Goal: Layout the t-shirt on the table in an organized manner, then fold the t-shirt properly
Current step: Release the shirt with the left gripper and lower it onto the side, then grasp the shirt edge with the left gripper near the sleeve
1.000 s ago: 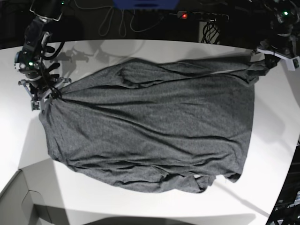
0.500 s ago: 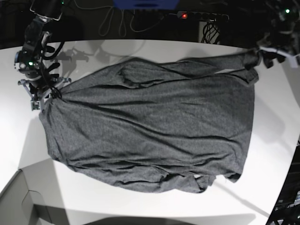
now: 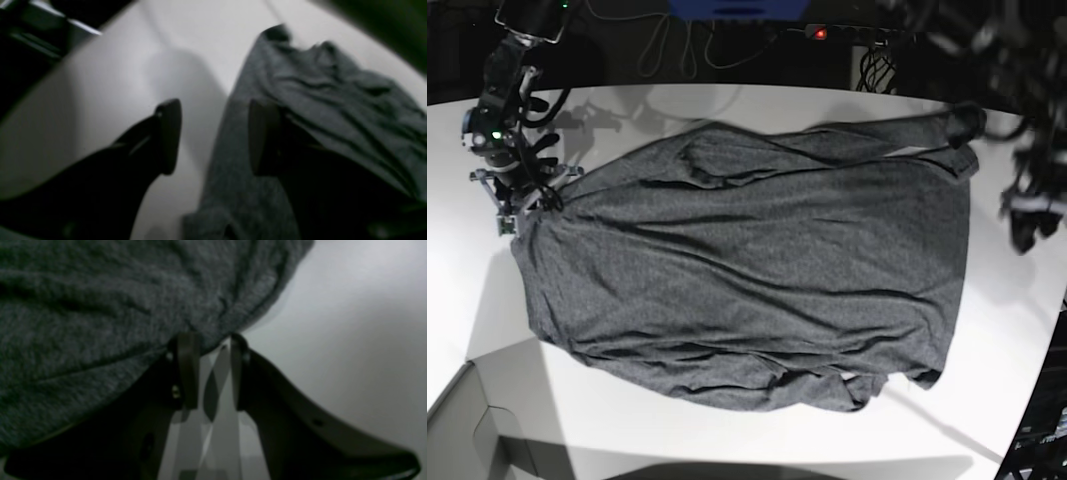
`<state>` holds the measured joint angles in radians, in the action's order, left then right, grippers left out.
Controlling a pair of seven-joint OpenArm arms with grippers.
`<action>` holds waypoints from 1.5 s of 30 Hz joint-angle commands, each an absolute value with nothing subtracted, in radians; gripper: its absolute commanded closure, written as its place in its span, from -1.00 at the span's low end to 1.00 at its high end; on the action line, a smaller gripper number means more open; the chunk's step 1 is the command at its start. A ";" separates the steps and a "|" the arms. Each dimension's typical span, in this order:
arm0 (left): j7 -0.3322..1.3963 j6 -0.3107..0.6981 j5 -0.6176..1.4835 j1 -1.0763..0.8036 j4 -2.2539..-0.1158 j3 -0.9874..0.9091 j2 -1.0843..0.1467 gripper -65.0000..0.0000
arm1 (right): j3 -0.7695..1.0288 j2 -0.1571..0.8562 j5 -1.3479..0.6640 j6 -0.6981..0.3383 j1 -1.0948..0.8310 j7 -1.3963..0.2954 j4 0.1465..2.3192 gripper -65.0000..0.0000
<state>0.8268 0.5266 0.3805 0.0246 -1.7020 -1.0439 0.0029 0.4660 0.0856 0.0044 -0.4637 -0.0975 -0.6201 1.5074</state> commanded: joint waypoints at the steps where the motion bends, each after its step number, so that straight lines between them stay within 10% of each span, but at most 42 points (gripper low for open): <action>1: 0.814 0.503 0.343 0.044 -1.675 -1.026 -0.008 0.03 | 0.469 0.099 0.002 -0.455 -0.090 -0.605 1.526 0.49; 28: 0.642 0.486 0.182 0.140 -1.164 -0.786 -0.071 0.05 | 0.469 0.079 0.002 -0.455 -0.091 -0.605 1.615 0.49; 31: 0.636 0.484 0.182 0.140 -1.116 -0.786 -0.079 0.32 | 0.469 0.081 0.002 -0.455 -0.091 -0.605 1.615 0.49; 34: 0.634 0.484 0.182 0.148 -1.070 -0.786 -0.097 1.00 | 0.469 0.081 0.002 -0.455 -0.090 -0.605 1.615 0.49; 45: 0.634 0.484 0.182 0.318 -0.998 -0.786 -0.185 1.00 | 0.440 0.085 0.002 -0.455 -0.090 -0.605 1.615 0.49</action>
